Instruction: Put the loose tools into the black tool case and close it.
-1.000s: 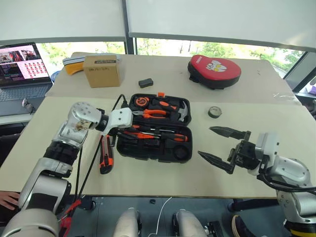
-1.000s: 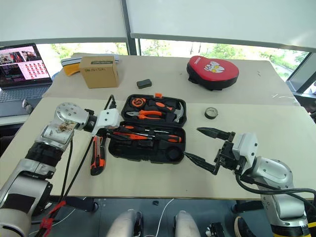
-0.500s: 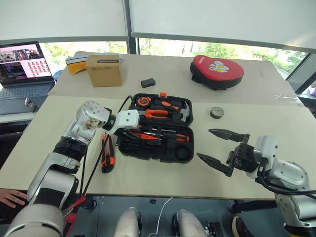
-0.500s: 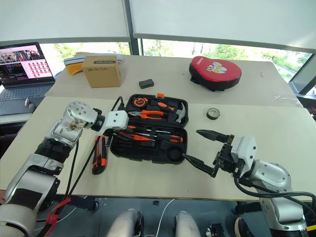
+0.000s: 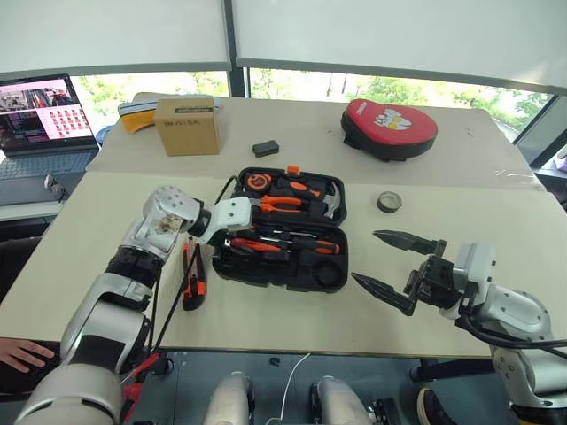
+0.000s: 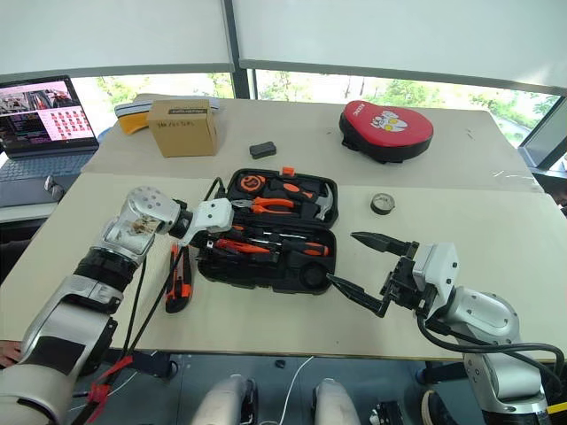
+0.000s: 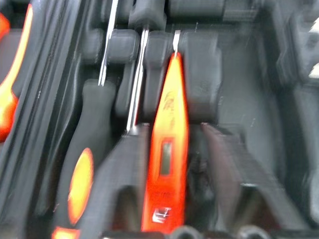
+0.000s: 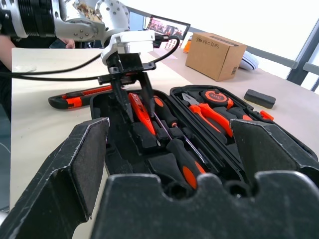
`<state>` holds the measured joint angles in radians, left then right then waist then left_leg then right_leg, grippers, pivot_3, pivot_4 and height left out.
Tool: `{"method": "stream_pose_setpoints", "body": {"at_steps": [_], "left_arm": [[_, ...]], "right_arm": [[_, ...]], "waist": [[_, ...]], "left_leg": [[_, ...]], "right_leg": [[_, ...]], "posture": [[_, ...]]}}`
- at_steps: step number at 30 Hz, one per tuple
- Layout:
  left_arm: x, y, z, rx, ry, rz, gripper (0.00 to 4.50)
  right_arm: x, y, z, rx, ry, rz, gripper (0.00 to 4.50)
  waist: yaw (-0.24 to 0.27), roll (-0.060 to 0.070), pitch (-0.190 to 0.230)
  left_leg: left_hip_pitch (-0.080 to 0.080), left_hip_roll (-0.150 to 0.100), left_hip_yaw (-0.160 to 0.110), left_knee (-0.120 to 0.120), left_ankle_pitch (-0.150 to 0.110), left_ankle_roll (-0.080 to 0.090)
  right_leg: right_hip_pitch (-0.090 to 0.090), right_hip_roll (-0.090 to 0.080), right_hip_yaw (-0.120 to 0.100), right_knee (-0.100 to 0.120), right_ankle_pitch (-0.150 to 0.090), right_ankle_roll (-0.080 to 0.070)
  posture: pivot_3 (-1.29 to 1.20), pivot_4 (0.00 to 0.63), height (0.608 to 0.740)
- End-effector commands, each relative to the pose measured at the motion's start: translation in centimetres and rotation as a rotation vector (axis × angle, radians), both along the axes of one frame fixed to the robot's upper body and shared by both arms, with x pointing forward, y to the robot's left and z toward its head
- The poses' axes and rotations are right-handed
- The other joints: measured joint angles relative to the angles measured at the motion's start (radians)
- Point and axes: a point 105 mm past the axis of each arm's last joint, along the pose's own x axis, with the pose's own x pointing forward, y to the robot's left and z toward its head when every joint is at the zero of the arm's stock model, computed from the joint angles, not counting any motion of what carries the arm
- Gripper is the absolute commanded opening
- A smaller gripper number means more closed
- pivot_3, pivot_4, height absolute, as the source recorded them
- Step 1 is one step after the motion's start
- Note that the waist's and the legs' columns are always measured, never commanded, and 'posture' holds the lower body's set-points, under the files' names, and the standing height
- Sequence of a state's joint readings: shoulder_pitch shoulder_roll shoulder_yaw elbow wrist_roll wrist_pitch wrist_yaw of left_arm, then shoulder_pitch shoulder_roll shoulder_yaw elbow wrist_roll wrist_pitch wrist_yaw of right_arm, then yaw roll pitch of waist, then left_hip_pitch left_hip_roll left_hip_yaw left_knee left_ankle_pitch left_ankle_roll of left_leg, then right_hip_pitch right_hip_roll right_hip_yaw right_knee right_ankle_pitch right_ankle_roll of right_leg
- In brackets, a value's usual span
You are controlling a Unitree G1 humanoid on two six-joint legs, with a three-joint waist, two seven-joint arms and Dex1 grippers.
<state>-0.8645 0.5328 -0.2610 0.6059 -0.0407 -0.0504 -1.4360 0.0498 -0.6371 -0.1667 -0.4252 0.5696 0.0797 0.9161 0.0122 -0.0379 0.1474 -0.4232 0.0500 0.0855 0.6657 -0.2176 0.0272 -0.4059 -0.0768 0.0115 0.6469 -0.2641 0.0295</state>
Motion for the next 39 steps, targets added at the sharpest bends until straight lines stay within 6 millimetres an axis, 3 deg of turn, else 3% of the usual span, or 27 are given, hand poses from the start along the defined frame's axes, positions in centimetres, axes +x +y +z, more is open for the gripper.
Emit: {"method": "stream_pose_setpoints", "body": {"at_steps": [1,3,7,10,15,16,30,36,39], "left_arm": [[0.1,-0.1,4.5,-0.187,-0.108,-0.040,2.89],[0.2,0.5,5.2,-0.223,-0.102,-0.021,2.89],[0.4,1.7,3.8,-0.164,-0.101,0.016,2.89],[0.6,2.2,2.1,-0.163,-0.047,0.073,2.22],[0.6,2.8,-0.9,-0.105,-0.001,0.127,0.33],[0.6,2.8,-1.2,-0.093,0.002,0.127,0.12],[0.2,2.5,-3.5,-0.046,0.045,0.140,0.12],[0.0,3.9,0.5,-0.265,-0.097,0.155,0.12],[-1.3,6.6,2.5,-0.376,-0.116,0.202,0.12]], "right_arm": [[-0.3,0.3,0.9,-0.003,-0.049,0.020,4.50],[-0.3,0.2,0.9,-0.003,-0.046,0.018,4.50],[-0.2,0.2,0.7,0.000,-0.043,0.017,4.50],[-0.1,0.4,0.7,0.006,-0.042,0.019,4.50],[0.0,0.4,0.8,0.011,-0.040,0.019,4.50],[0.0,0.4,0.8,0.011,-0.040,0.018,4.50],[0.0,0.4,0.5,0.019,-0.026,0.014,4.50],[0.3,-0.9,0.2,0.000,-0.042,-0.028,4.50],[0.4,-1.9,0.0,-0.032,-0.054,-0.051,4.50]], "waist": [[-0.001,0.000,0.000],[-0.001,0.000,0.000],[-0.002,0.000,0.000],[-0.001,0.000,0.000],[0.000,0.000,0.000],[0.000,0.000,0.000],[0.000,0.000,0.000],[-0.003,0.000,0.000],[-0.008,0.000,0.000]], "left_leg": [[0.000,0.000,0.000,0.001,0.000,0.000],[0.000,0.000,0.000,0.001,0.000,0.000],[0.000,0.000,0.000,0.001,0.000,0.000],[0.000,0.000,0.000,0.001,0.000,0.000],[0.000,0.000,0.000,0.002,0.000,0.000],[0.000,0.000,0.000,0.002,0.000,0.000],[0.001,0.000,0.000,0.002,0.000,0.000],[0.001,0.000,0.000,0.002,0.000,0.000],[0.001,0.001,0.000,0.002,0.000,0.000]], "right_leg": [[0.000,0.000,0.000,0.000,0.000,0.000],[0.000,0.000,0.000,0.001,0.000,0.000],[0.000,0.000,0.000,0.001,0.000,0.000],[0.001,0.000,0.000,0.001,0.000,0.000],[0.001,0.000,0.000,0.001,0.000,0.000],[0.001,0.000,0.000,0.001,0.000,0.000],[0.002,0.000,0.000,0.001,0.000,0.000],[0.002,0.000,0.000,0.002,0.000,0.000],[0.000,0.000,0.000,0.002,0.000,0.000]], "posture": [[0.00,0.150,0.740],[0.00,0.150,0.740],[0.00,0.150,0.740],[0.00,0.150,0.740],[0.00,0.150,0.740],[0.00,0.150,0.740],[0.00,0.150,0.740],[0.00,0.150,0.740],[0.00,0.150,0.740]]}}
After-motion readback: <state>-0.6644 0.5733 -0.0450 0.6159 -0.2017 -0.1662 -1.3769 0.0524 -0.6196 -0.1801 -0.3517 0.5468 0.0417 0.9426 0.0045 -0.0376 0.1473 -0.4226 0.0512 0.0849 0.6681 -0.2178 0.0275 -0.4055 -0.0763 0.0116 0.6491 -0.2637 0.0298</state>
